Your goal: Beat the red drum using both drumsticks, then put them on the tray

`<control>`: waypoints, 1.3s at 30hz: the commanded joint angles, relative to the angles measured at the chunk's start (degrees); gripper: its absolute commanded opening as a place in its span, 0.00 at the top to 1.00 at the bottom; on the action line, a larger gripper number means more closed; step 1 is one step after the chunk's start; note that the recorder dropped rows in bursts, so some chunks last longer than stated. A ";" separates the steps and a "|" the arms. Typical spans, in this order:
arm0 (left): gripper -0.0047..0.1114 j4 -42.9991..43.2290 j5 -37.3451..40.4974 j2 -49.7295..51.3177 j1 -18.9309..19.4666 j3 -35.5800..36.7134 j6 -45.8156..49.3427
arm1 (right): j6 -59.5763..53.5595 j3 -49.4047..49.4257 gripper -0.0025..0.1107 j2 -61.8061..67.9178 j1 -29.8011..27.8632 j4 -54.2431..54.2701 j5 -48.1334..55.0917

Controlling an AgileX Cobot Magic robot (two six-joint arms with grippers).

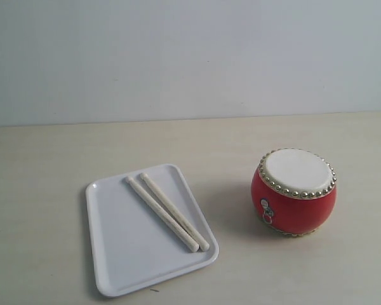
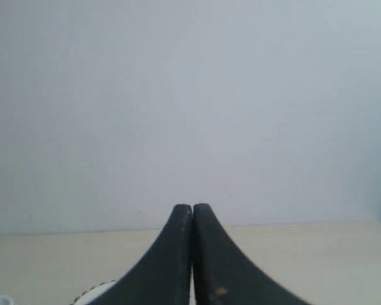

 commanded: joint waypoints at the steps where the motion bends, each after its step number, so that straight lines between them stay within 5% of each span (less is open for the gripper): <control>1: 0.96 -0.17 -0.77 -0.35 0.14 0.10 0.25 | 1.94 7.02 0.98 -8.10 0.31 2.90 3.16; 7: 0.96 -0.17 -0.77 -0.35 0.14 0.10 0.25 | 1.71 18.49 0.98 -15.94 4.04 2.65 -0.50; 39: 0.96 -0.17 -0.53 -0.35 0.14 0.10 0.23 | 2.49 18.73 0.98 -19.36 4.37 3.17 4.38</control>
